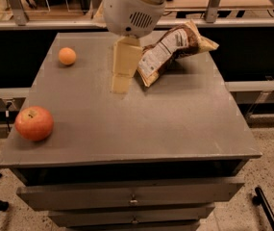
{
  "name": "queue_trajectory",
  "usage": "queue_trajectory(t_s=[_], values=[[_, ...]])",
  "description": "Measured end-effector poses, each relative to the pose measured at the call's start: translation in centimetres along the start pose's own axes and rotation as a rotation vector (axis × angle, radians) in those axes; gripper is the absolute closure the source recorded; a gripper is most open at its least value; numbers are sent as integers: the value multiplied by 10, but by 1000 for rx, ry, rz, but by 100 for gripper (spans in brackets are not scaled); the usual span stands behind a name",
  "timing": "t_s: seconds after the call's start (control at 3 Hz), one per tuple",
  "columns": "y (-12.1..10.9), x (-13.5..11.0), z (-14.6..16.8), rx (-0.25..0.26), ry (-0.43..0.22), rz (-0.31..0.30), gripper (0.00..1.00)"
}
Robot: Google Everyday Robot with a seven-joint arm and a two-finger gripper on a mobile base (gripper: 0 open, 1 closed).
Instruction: Pick apple
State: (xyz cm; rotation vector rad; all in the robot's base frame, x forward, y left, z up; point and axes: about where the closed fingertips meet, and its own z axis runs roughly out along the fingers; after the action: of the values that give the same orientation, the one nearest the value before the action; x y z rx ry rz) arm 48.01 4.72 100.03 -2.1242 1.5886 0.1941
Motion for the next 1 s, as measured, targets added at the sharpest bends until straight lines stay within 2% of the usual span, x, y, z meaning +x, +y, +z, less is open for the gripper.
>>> queue_trajectory(t_s=[0.33,0.67,1.0], values=[[4,-2,13,-5,-66,16,0],[18,-21,62,-41,-237,53,0],[28,-42,114,-65,-376,112,0]])
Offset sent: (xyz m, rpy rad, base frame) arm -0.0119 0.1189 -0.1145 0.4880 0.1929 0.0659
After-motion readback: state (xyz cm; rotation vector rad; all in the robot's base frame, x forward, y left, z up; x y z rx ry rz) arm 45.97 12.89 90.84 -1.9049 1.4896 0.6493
